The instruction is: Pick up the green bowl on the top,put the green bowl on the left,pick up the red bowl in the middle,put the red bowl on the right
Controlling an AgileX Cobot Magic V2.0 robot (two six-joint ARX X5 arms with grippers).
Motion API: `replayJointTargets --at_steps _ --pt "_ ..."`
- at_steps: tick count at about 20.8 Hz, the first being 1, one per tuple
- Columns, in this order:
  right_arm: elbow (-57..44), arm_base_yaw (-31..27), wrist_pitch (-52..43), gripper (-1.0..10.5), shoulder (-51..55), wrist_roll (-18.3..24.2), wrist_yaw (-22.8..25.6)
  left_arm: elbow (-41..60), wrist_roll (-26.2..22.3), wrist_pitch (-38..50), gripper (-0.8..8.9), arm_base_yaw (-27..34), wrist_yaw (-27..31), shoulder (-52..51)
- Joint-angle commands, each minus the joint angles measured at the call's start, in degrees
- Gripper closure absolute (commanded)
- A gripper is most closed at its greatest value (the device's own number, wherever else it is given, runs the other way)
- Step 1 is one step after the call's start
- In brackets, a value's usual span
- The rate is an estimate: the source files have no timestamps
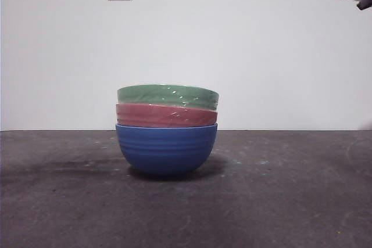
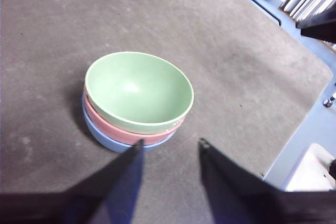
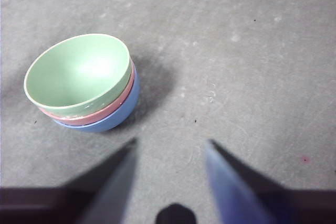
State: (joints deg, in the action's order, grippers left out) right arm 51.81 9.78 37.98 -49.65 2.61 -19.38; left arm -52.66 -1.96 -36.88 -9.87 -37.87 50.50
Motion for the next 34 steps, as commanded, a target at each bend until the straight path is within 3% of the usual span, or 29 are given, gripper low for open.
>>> replayJointTargets --at_steps 1,4,7,11,14,19,27,34 --pt "0.09 0.09 -0.15 6.6 0.04 0.04 -0.04 -0.02 0.42 1.55 4.67 -2.6 0.37 1.77" --pt "0.09 0.09 -0.17 6.6 0.02 -0.17 -0.09 -3.06 -0.02 2.03 4.67 -7.56 1.51 7.98" --pt "0.09 0.09 -0.15 6.6 0.02 -0.15 -0.11 -11.02 -6.03 -2.73 4.67 -12.7 5.2 17.05" --pt "0.09 0.09 -0.15 6.6 0.02 -0.15 -0.09 -24.92 -15.47 -12.2 4.67 -19.93 15.72 30.6" --pt "0.09 0.09 -0.15 6.6 0.02 -0.15 -0.04 -31.41 -17.46 -13.9 4.67 -23.74 19.69 38.66" --pt "0.09 0.09 -0.15 6.6 -0.07 -0.11 -0.02 -33.73 -19.06 -15.13 4.67 -27.04 20.09 47.54" --pt "0.09 0.07 -0.13 6.6 -1.31 -0.11 0.0 -33.73 -20.83 -15.91 4.81 -28.7 24.7 51.58" --pt "0.09 0.07 -0.15 6.6 -1.38 -0.07 0.02 -33.73 -25.16 -16.59 8.25 -28.7 25.59 51.65"
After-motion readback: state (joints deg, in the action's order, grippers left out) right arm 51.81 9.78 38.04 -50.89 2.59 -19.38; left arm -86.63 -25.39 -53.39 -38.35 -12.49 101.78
